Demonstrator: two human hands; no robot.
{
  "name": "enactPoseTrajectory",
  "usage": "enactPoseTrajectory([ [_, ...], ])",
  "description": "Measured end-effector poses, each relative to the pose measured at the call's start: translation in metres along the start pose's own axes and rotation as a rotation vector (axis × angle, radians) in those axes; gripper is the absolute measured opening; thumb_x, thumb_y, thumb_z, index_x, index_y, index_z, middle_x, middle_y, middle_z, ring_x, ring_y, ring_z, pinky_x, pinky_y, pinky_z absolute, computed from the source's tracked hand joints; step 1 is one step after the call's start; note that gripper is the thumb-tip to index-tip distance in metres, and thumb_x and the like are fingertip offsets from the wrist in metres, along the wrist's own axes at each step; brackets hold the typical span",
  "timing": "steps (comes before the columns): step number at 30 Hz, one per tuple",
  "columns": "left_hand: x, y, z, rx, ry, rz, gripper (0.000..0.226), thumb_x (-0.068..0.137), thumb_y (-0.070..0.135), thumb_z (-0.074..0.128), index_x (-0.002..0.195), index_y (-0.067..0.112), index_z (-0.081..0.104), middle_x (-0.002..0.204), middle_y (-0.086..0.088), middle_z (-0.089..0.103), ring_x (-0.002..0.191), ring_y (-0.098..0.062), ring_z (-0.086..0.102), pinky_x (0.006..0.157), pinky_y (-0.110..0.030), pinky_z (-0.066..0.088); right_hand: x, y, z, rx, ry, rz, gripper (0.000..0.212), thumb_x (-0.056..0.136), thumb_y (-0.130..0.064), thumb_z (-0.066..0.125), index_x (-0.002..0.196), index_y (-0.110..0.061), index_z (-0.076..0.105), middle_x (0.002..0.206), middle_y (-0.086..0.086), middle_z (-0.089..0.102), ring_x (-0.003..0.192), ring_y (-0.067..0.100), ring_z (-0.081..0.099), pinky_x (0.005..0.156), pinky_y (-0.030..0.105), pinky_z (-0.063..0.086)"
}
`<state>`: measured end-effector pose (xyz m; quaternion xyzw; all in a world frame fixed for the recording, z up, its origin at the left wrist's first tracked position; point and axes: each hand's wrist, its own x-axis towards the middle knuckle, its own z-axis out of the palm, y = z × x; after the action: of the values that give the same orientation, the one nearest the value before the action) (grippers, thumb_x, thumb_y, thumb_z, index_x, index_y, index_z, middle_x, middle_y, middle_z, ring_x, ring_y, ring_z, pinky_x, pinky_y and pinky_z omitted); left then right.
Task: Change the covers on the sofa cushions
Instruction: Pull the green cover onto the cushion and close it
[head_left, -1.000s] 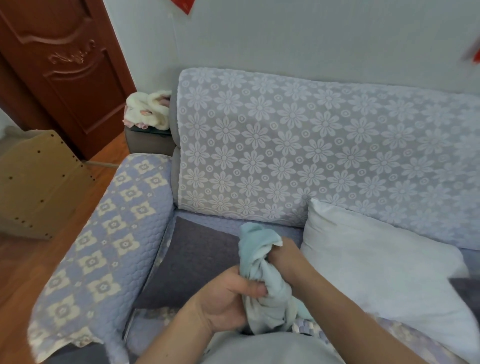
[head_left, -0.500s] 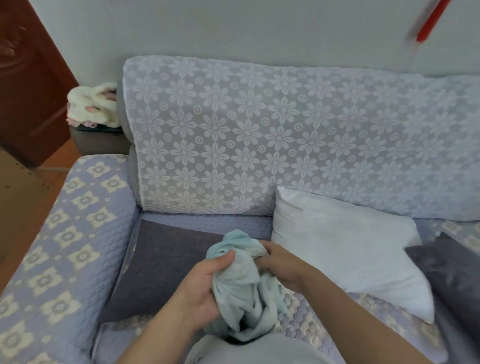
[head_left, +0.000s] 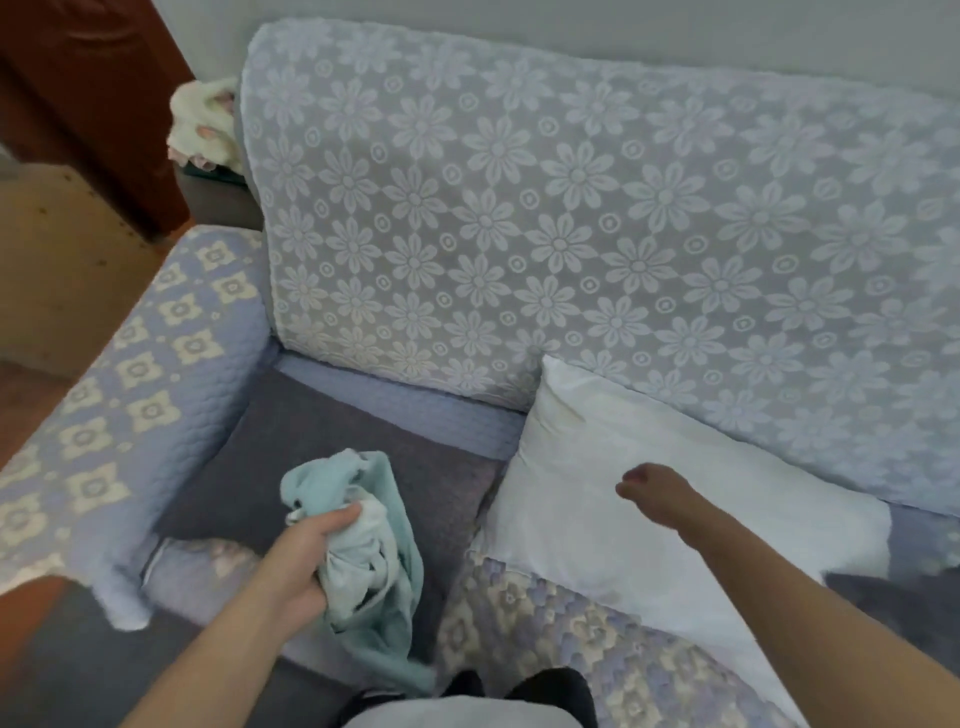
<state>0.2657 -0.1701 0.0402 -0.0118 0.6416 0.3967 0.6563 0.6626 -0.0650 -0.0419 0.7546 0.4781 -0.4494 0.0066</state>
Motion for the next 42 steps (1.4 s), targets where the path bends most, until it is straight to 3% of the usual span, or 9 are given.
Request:
enactPoseTrajectory([
  [12, 0.015, -0.053, -0.023, -0.191, 0.275, 0.025, 0.039, 0.095, 0.025, 0.059, 0.128, 0.005, 0.067, 0.126, -0.02, 0.069, 0.116, -0.04, 0.066, 0.104, -0.055, 0.048, 0.235, -0.025, 0.028, -0.429, 0.035, -0.259, 0.11, 0.073, -0.081, 0.059, 0.152, -0.01, 0.032, 0.157, 0.014, 0.037, 0.14, 0.037, 0.041, 0.113, 0.05, 0.034],
  [16, -0.009, -0.026, -0.029, -0.101, 0.27, 0.135, 0.036, 0.097, 0.024, 0.056, 0.128, 0.007, 0.067, 0.125, -0.017, 0.07, 0.115, -0.038, 0.067, 0.099, -0.051, 0.05, 0.174, -0.011, 0.044, -0.44, 0.019, -0.2, 0.093, 0.081, -0.069, 0.062, 0.147, -0.009, 0.04, 0.147, 0.017, 0.048, 0.132, 0.037, 0.049, 0.108, 0.049, 0.04],
  [20, -0.05, 0.011, -0.004, 0.388, 0.282, 0.317, 0.036, 0.086, 0.028, 0.076, 0.118, 0.014, 0.071, 0.116, -0.012, 0.074, 0.103, -0.029, 0.072, 0.101, -0.05, 0.052, 0.075, -0.015, 0.038, -0.425, 0.167, -0.245, 0.081, 0.09, -0.047, 0.066, 0.152, -0.011, 0.03, 0.139, 0.025, 0.048, 0.128, 0.042, 0.047, 0.106, 0.048, 0.04],
  [24, -0.101, 0.014, 0.063, 1.346, -0.005, 0.317, 0.032, 0.067, 0.051, 0.078, 0.083, 0.025, 0.066, 0.074, 0.014, 0.068, 0.069, -0.003, 0.062, 0.064, -0.027, 0.051, -0.027, -0.061, 0.029, -0.234, 0.085, -0.862, 0.101, 0.082, -0.028, 0.08, 0.159, -0.018, 0.016, 0.163, 0.016, 0.018, 0.15, 0.034, 0.014, 0.121, 0.045, 0.018],
  [29, -0.127, -0.048, 0.114, 1.818, -0.399, 0.292, 0.038, 0.084, 0.047, 0.073, 0.086, 0.01, 0.068, 0.081, -0.003, 0.068, 0.075, -0.02, 0.062, 0.065, -0.031, 0.05, -0.093, -0.066, 0.056, -0.575, 0.035, -1.493, 0.05, 0.083, -0.043, 0.064, 0.132, -0.033, 0.06, 0.154, 0.002, 0.041, 0.146, 0.033, 0.031, 0.117, 0.045, 0.025],
  [34, -0.065, -0.081, 0.08, 1.996, 0.064, 0.387, 0.019, 0.096, 0.025, 0.055, 0.105, 0.014, 0.066, 0.108, -0.008, 0.07, 0.098, -0.028, 0.067, 0.074, -0.032, 0.044, -0.084, -0.007, 0.053, -0.541, 0.211, -1.209, 0.008, 0.063, -0.028, 0.053, 0.068, -0.023, 0.051, 0.066, -0.003, 0.052, 0.063, 0.023, 0.052, 0.064, 0.035, 0.043],
  [36, -0.041, -0.099, 0.063, 1.966, 0.286, 0.554, 0.013, 0.091, 0.017, 0.056, 0.096, 0.02, 0.068, 0.098, -0.002, 0.072, 0.09, -0.023, 0.07, 0.069, -0.031, 0.047, -0.09, 0.016, 0.071, -0.566, 0.136, -1.134, 0.012, 0.071, -0.033, 0.054, 0.074, -0.021, 0.054, 0.07, -0.001, 0.056, 0.062, 0.023, 0.052, 0.061, 0.033, 0.041],
  [40, -0.034, -0.111, 0.035, 1.553, 0.489, 0.931, 0.01, 0.076, 0.014, 0.063, 0.066, 0.018, 0.062, 0.061, 0.002, 0.063, 0.05, -0.021, 0.061, 0.044, -0.028, 0.04, -0.1, 0.037, 0.086, -0.533, -0.707, -0.683, 0.043, 0.086, -0.046, 0.061, 0.126, -0.036, 0.052, 0.113, -0.009, 0.062, 0.095, 0.012, 0.06, 0.088, 0.029, 0.05],
  [42, -0.047, -0.104, 0.023, 1.363, 0.574, 1.2, 0.015, 0.078, 0.018, 0.051, 0.068, 0.013, 0.062, 0.061, 0.0, 0.06, 0.05, -0.021, 0.055, 0.045, -0.029, 0.039, -0.074, 0.035, 0.065, -0.394, -0.743, -0.528, 0.065, 0.084, -0.05, 0.07, 0.142, -0.04, 0.043, 0.121, -0.011, 0.058, 0.098, 0.005, 0.059, 0.095, 0.026, 0.05],
])
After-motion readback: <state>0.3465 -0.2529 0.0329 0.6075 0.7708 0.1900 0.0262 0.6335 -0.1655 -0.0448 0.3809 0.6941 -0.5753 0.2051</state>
